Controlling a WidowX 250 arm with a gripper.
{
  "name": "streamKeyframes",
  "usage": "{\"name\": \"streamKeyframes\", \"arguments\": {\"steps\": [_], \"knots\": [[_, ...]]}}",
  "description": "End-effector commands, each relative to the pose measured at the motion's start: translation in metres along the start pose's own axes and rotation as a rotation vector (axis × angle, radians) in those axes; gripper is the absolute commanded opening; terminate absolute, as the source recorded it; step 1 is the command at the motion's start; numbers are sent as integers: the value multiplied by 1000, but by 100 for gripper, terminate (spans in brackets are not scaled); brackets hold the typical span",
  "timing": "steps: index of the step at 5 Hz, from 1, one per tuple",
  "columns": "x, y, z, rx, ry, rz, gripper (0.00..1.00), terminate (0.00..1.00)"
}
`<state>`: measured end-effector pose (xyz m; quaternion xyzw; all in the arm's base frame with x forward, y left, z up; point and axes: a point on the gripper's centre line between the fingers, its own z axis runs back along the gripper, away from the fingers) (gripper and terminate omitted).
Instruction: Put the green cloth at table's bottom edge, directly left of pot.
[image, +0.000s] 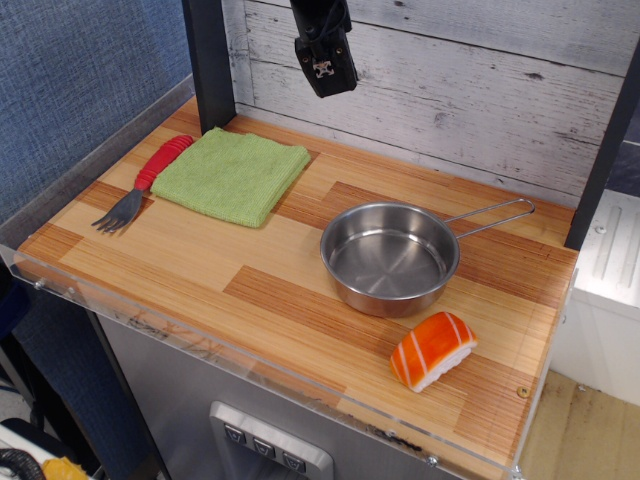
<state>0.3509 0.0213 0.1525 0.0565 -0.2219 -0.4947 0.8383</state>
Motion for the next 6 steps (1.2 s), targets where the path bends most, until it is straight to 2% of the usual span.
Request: {"name": "streamKeyframes", "arguments": {"steps": [1, 2, 3, 4, 6], "knots": [[0, 0, 0, 0, 0, 0, 100, 0], [-31, 3, 5, 21, 20, 267, 100, 0], [-53, -1, 5, 14, 74, 534, 100, 0], [-71, 1, 5, 33, 123, 676, 100, 0], [-113, 5, -11, 73, 294, 883, 100, 0]]}}
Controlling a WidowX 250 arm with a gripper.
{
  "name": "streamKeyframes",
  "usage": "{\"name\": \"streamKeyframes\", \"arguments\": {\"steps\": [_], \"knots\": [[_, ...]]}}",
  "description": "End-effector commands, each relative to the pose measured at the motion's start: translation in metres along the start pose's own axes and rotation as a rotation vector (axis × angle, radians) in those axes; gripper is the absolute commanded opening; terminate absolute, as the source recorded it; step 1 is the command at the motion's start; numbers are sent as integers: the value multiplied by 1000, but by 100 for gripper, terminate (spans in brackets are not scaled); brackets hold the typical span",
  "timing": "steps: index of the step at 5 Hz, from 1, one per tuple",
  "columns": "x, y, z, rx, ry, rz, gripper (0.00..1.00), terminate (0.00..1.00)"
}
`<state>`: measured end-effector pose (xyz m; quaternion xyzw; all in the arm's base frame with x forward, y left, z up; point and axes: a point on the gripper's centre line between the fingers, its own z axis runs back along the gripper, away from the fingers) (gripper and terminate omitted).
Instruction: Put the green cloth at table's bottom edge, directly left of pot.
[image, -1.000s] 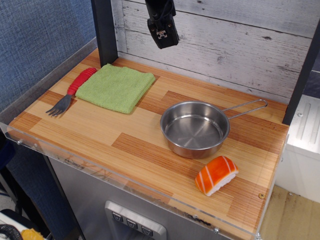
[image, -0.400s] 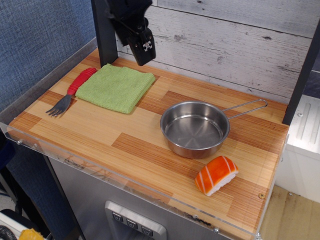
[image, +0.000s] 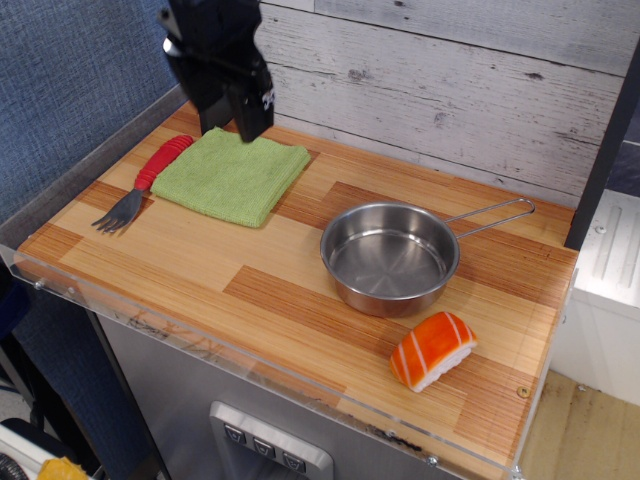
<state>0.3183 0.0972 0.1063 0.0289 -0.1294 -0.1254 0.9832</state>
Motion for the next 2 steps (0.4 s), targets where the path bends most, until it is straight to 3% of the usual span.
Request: {"name": "streamKeyframes", "arguments": {"steps": [1, 2], "knots": [[-20, 34, -13, 65, 74, 145, 100, 0], [-17, 40, -25, 53, 77, 142, 100, 0]]}}
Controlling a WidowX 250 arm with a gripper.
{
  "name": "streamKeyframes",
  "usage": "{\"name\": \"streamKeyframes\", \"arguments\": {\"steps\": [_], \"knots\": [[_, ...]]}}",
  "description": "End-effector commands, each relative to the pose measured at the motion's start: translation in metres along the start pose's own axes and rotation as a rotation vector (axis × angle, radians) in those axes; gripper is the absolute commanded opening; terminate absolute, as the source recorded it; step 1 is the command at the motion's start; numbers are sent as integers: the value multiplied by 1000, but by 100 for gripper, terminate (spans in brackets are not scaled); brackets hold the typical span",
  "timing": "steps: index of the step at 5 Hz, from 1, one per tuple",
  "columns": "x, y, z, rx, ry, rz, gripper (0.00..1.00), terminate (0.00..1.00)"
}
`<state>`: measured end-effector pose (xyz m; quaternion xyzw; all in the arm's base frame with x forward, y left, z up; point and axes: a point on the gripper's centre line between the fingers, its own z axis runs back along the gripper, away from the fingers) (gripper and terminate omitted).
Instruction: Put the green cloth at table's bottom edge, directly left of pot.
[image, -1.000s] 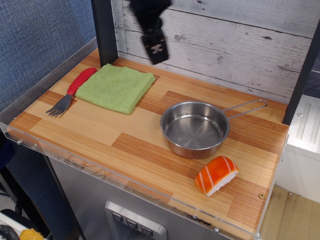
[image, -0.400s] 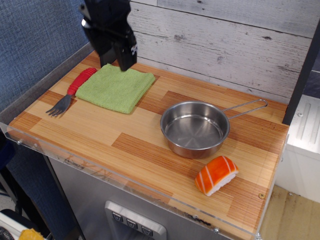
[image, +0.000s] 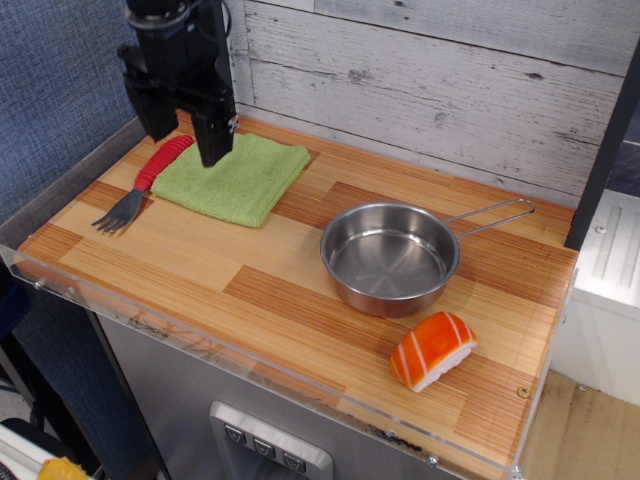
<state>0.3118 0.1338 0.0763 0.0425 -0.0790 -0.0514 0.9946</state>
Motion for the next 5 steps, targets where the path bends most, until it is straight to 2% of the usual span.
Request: {"name": "streamKeyframes", "arguments": {"steps": [1, 3, 5], "knots": [[19, 9, -5, 24, -28, 3, 100, 0], [40, 5, -28, -1, -2, -22, 100, 0], [41, -5, -53, -23, 38, -55, 100, 0]]}}
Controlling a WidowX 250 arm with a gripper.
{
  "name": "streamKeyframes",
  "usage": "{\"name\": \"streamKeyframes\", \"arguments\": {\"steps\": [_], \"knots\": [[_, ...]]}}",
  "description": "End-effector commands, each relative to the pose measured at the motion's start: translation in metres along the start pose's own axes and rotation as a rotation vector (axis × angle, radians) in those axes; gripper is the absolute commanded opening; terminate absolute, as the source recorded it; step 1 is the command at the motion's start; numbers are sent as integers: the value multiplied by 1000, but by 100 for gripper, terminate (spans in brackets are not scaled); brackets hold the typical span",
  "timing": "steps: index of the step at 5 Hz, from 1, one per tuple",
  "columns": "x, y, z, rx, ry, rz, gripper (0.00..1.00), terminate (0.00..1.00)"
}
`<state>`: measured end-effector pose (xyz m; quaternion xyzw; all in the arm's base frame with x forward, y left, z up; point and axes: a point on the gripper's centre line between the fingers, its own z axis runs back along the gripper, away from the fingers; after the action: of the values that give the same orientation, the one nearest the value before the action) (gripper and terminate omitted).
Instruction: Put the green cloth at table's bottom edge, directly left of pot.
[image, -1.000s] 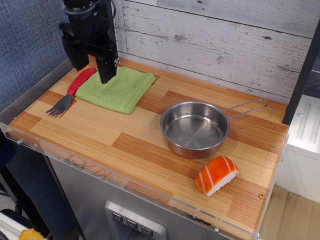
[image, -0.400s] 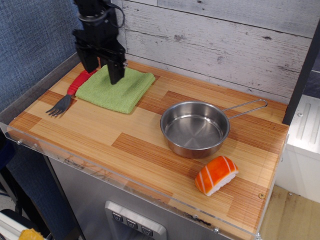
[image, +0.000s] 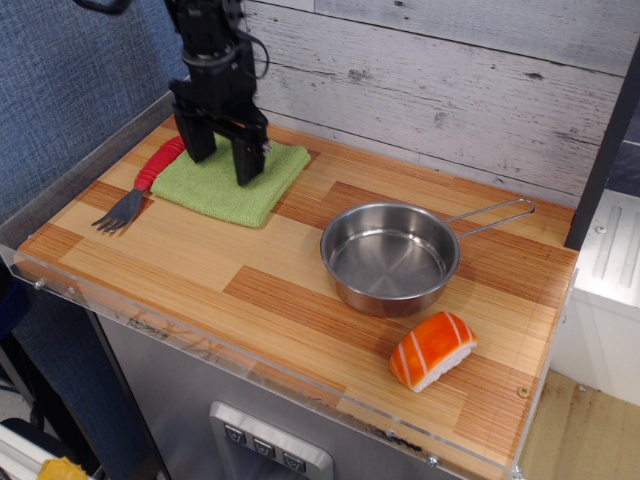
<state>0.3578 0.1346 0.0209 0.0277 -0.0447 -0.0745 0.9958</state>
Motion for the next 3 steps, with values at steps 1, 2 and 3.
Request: {"name": "streamKeyframes", "arguments": {"steps": [1, 2, 3], "knots": [[-4, -12, -1, -7, -19, -7, 100, 0], [-12, -25, -6, -22, -5, -11, 100, 0], [-23, -38, -5, -33, 0, -18, 100, 0]]}}
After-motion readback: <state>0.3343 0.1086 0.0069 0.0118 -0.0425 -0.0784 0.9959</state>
